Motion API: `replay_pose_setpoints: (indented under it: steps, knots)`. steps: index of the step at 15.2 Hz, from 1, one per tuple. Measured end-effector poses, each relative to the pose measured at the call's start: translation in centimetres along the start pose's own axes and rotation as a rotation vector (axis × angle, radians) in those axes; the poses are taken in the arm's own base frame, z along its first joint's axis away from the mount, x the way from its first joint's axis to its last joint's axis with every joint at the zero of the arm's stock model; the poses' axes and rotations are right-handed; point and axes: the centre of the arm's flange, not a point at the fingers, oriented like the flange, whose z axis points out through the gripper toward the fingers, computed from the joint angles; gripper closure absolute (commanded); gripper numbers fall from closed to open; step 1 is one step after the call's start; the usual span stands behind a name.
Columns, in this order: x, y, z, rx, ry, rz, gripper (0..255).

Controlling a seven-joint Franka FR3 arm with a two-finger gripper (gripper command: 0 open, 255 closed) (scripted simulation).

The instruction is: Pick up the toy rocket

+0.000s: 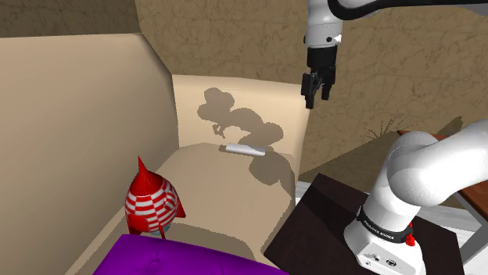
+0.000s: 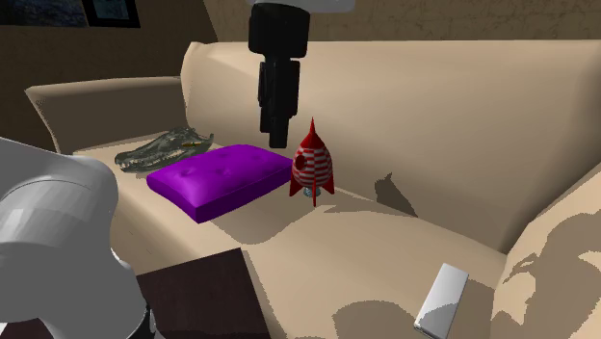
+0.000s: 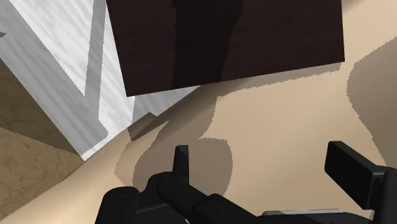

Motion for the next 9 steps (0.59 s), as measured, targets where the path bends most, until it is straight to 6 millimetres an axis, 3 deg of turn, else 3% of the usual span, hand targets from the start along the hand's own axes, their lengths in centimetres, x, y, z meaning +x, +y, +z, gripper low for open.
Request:
replay_pose_setpoints:
  steps: [3, 9]
  knots:
    - [0.8, -1.3, 0.3, 0.017, -0.032, 0.022, 0]
    - [4.6, -7.1, 1.5, 0.102, -0.185, 0.13, 0]
